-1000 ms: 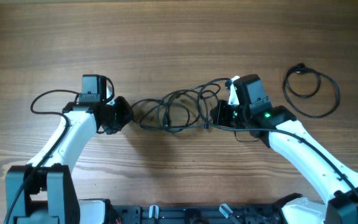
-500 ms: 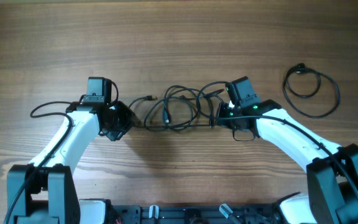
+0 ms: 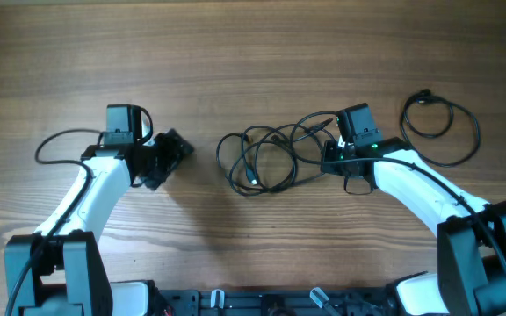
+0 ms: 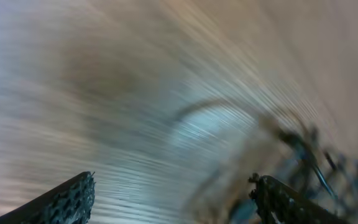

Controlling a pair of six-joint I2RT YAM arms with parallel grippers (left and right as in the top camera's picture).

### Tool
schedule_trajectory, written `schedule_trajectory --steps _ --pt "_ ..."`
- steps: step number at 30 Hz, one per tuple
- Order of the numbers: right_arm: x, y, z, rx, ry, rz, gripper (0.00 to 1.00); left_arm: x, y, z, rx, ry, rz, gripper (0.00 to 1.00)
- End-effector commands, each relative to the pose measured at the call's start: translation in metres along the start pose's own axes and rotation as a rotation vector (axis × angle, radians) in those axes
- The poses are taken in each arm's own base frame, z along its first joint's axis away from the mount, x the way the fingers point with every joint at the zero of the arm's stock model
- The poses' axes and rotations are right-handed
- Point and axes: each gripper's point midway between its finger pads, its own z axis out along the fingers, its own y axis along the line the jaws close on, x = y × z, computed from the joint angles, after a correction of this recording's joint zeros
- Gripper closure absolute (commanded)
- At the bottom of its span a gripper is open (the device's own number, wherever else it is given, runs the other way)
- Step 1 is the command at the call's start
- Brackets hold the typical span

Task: Untangle cables

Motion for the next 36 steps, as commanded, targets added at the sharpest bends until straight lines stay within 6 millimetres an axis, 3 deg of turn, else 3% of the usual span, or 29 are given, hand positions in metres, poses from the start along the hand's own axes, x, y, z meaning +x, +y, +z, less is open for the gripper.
schedule_trajectory --steps 1,4,6,9,12,14,16,21,29,30,33,36 --pt "0.000 0.039 -0.006 -0.197 0.046 -0.108 0.96 0.029 -0.046 -0.010 0.286 0.137 0.297 0.15" --pt "-0.006 0.100 -0.038 -0.522 0.091 -0.129 0.96 0.033 -0.051 -0.012 0.322 0.150 0.329 0.14" --pt "-0.007 0.119 -0.052 -0.644 0.108 -0.131 0.96 0.033 -0.051 -0.012 0.320 0.149 0.329 0.14" --pt "-0.002 0.126 -0.056 -0.677 0.137 -0.108 0.96 0.032 -0.052 -0.012 0.322 0.145 0.331 0.10" --pt "0.003 0.146 -0.076 -0.835 0.171 -0.147 0.96 0.032 -0.052 -0.012 0.322 0.143 0.332 0.20" --pt "-0.001 0.162 -0.094 -0.960 0.173 -0.161 0.96 0.031 -0.051 -0.011 0.317 0.140 0.331 0.16" --pt "-0.006 0.166 -0.099 -0.983 0.166 -0.145 0.96 0.031 -0.051 -0.011 0.317 0.140 0.331 0.14" --pt "0.001 0.174 -0.100 -0.992 0.193 -0.135 0.96 0.031 -0.052 -0.011 0.318 0.140 0.336 0.30" --pt "0.009 0.202 -0.130 -1.158 0.223 -0.211 0.96 0.045 -0.061 0.003 0.241 0.129 0.380 0.38" --pt "0.009 0.202 -0.130 -1.159 0.223 -0.212 0.96 0.043 -0.059 0.004 0.219 0.119 0.363 0.45" --pt "0.006 0.201 -0.126 -1.138 0.205 -0.207 0.96 0.042 -0.058 0.005 0.211 0.114 0.362 0.94" --pt "-0.001 0.194 -0.110 -1.045 0.169 -0.161 0.96 0.031 -0.044 0.007 0.130 0.073 0.293 0.96"
